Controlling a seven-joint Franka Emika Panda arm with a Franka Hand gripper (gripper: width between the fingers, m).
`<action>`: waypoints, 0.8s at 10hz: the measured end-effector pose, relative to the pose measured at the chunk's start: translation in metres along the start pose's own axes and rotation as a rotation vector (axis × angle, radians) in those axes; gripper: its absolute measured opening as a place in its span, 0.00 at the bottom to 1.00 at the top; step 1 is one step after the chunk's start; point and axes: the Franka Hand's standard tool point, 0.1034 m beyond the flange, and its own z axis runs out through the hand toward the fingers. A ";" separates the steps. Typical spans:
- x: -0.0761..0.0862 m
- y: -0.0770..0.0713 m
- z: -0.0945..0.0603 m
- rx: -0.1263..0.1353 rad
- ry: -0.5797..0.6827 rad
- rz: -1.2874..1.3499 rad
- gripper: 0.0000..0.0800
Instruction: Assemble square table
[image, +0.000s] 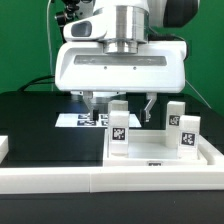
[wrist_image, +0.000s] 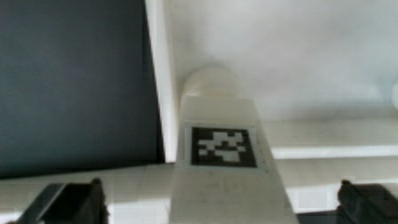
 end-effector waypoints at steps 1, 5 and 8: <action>-0.002 -0.001 0.001 0.010 -0.057 0.007 0.81; 0.003 -0.009 0.002 0.025 -0.137 0.014 0.81; 0.005 0.000 0.003 0.022 -0.135 0.019 0.81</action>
Offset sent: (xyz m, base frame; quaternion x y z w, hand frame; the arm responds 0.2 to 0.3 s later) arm 0.0095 0.0111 0.0002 0.0002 0.0012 0.0081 1.0000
